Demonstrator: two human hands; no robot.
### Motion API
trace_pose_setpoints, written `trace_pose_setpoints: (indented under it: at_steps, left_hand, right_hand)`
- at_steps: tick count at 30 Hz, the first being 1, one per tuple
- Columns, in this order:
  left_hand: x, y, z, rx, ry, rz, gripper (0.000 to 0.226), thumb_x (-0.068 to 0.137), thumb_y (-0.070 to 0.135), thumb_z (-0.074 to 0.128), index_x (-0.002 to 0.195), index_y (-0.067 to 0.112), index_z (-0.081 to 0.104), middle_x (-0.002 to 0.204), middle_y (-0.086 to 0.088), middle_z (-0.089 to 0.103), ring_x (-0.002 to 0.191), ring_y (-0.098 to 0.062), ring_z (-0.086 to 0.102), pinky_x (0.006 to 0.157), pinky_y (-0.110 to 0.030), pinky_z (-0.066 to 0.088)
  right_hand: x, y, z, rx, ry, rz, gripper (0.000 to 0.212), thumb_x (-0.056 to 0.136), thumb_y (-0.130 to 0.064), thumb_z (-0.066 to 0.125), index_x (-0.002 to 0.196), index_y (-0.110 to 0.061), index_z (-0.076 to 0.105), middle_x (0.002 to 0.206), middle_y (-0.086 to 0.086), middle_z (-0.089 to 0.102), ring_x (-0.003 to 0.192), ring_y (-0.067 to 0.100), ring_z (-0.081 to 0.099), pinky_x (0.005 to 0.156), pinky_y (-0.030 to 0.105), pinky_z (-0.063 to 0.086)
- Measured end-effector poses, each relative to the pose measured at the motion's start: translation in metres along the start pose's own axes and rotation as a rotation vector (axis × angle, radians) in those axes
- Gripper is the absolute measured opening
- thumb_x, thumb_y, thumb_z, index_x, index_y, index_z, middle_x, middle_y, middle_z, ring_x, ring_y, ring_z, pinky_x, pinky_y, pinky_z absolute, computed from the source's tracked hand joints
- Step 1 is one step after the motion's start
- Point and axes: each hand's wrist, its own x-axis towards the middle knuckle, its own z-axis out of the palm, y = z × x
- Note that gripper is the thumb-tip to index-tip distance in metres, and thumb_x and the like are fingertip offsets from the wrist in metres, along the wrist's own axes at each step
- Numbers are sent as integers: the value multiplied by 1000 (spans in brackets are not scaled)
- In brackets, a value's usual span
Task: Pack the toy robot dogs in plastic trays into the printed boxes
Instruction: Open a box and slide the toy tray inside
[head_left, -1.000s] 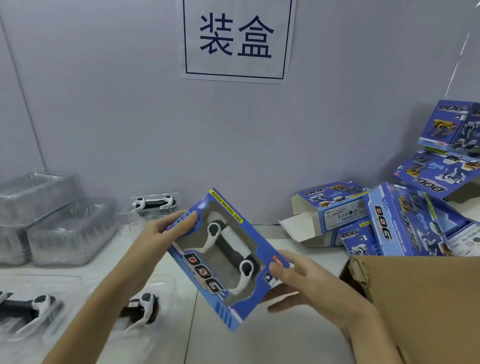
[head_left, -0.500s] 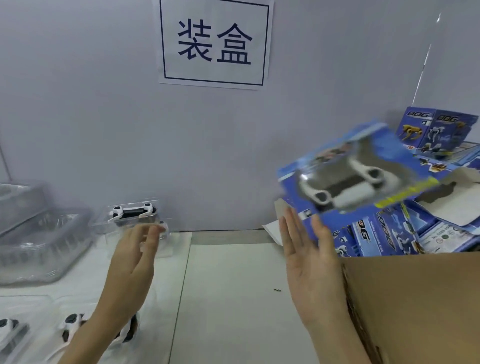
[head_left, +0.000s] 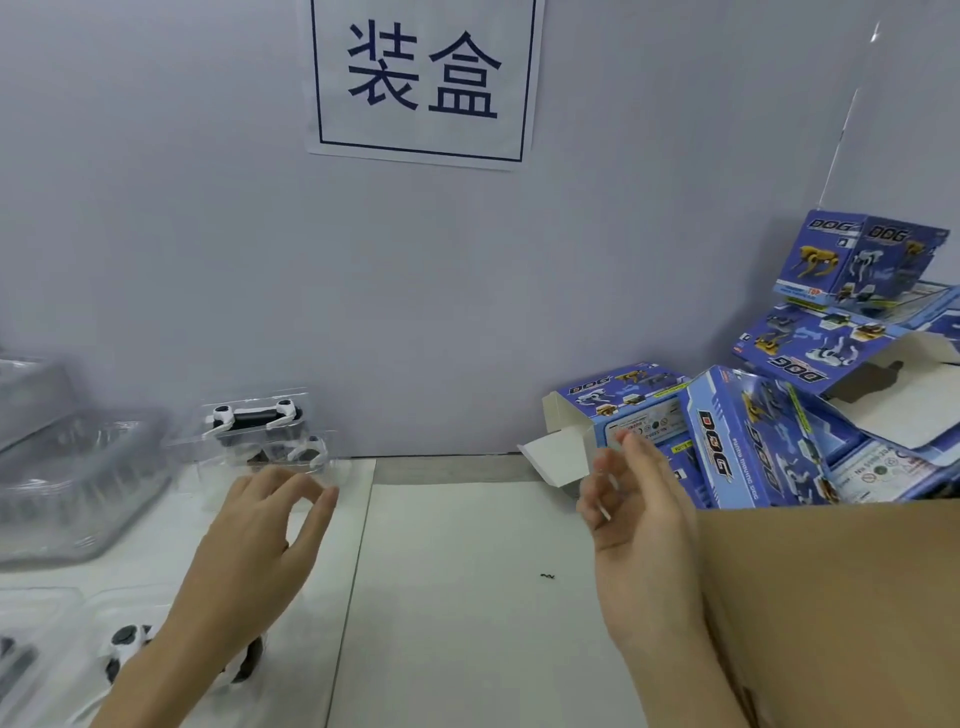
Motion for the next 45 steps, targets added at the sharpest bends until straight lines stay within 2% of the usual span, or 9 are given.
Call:
trace_pose_setpoints:
  at_steps: [6, 10, 16, 19, 22, 27, 30, 34, 45]
  left_hand:
    - [-8, 12, 5, 185, 45, 236, 21, 99, 29, 67, 79, 23, 64, 81, 15, 59, 82, -17, 60, 57, -33, 49]
    - [-17, 30, 20, 334, 58, 478, 33, 99, 33, 53, 70, 21, 62, 69, 9, 56, 62, -19, 58, 48, -28, 42]
    - [-31, 33, 47, 458, -51, 640, 37, 93, 41, 42, 67, 25, 65, 65, 9, 57, 56, -16, 58, 45, -28, 48]
    - [-35, 30, 53, 512, -113, 655, 35, 91, 45, 49, 65, 28, 66, 62, 12, 57, 52, -13, 57, 45, -26, 47]
    - [-39, 29, 58, 553, -209, 657, 34, 71, 47, 87, 59, 28, 62, 55, 11, 55, 44, -13, 55, 44, -23, 45]
    - [-42, 22, 64, 615, -261, 636, 46, 53, 50, 97, 49, 27, 57, 45, 11, 49, 35, -12, 50, 43, -22, 33]
    - [-42, 21, 65, 635, -247, 633, 48, 52, 51, 97, 48, 27, 55, 43, 11, 47, 34, -12, 49, 49, -24, 23]
    - [-44, 23, 68, 653, -240, 639, 49, 50, 53, 97, 47, 27, 55, 43, 10, 47, 33, -12, 48, 51, -24, 20]
    - [-45, 26, 65, 655, -273, 590, 47, 53, 54, 95, 50, 27, 56, 46, 10, 49, 35, -11, 48, 50, -25, 21]
  right_hand:
    - [6, 28, -6, -291, -76, 160, 31, 101, -14, 60, 77, -21, 78, 72, 7, 66, 55, 15, 60, 48, 22, 47]
    - [7, 45, -10, -541, -151, 235, 22, 104, -14, 57, 91, -10, 75, 75, 11, 72, 59, 20, 66, 49, 24, 49]
    - [26, 28, 14, -899, -223, -107, 12, 98, -15, 67, 104, -25, 64, 91, -2, 73, 76, 14, 72, 63, 34, 58]
    - [59, -7, 33, -1141, -193, -260, 31, 94, -25, 71, 119, -27, 53, 106, -2, 66, 92, 16, 67, 78, 35, 52]
    - [103, -42, 40, -1386, -98, -320, 58, 94, -24, 73, 140, -17, 38, 127, 16, 49, 104, 32, 55, 85, 40, 46]
    - [164, -77, 0, -1857, 226, -160, 104, 86, -42, 82, 156, -15, 11, 158, 37, 12, 144, 59, 19, 112, 75, 26]
    - [182, -85, -45, -1902, 281, 51, 133, 73, -55, 88, 163, -28, -7, 163, 38, -9, 150, 62, -2, 109, 85, 13]
    - [189, -82, -91, -1887, 311, 160, 140, 69, -54, 92, 161, -38, -11, 164, 37, -3, 151, 60, -1, 112, 82, 18]
    - [183, -83, -66, -1736, 331, -108, 113, 75, -39, 92, 154, -39, 11, 156, 36, 14, 139, 61, 23, 110, 74, 24]
